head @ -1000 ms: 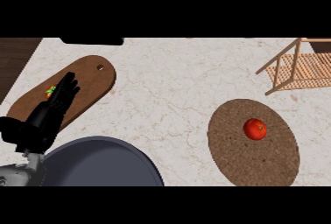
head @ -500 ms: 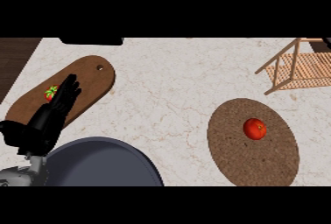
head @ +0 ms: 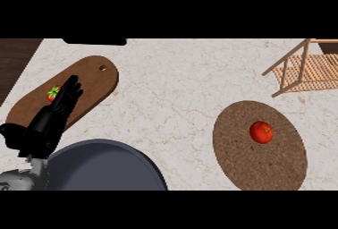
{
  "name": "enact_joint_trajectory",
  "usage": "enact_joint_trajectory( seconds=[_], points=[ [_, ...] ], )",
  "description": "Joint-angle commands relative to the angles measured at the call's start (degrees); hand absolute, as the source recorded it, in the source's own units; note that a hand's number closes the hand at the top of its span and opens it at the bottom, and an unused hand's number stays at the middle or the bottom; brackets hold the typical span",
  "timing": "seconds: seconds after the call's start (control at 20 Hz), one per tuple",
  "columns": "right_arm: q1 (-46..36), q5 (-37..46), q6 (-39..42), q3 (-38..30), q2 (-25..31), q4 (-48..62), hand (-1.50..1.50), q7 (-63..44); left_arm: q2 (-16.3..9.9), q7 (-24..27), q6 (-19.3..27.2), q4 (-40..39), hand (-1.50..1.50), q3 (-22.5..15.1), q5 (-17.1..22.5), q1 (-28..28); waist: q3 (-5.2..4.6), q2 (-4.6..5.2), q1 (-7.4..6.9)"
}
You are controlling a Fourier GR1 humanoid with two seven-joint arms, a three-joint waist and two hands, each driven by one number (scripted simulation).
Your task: Pick the eggplant from the placemat and place it in the tiered shelf
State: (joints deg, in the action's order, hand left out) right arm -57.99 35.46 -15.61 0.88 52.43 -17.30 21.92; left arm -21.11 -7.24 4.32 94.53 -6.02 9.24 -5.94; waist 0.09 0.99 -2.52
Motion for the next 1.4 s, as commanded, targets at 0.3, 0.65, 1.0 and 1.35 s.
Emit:
enact_joint_trajectory(
  seconds=[0.3,0.65,1.0,1.35],
  points=[
    [-5.4,10.0,1.3,5.7,4.1,6.8,-1.5,-9.2,2.0,-0.5,0.6,-0.8,0.0,-1.2,-1.6,-1.1,0.01,-0.03,-0.03],
    [-9.8,-0.7,2.7,-5.1,4.0,6.6,-1.5,-6.1,-0.4,-0.8,-1.7,-1.3,0.0,1.9,0.6,-1.0,0.05,-0.15,0.4],
    [-16.4,-8.4,11.5,-13.2,11.1,6.6,-1.5,-11.2,0.7,-3.0,0.0,2.2,0.0,1.1,-0.2,0.9,-0.02,-0.77,1.22],
    [-17.5,-18.9,21.2,-24.2,22.0,13.3,-1.5,-20.0,-0.1,0.7,-1.6,0.6,0.0,2.8,0.8,3.4,0.06,-0.68,1.68]
  ],
)
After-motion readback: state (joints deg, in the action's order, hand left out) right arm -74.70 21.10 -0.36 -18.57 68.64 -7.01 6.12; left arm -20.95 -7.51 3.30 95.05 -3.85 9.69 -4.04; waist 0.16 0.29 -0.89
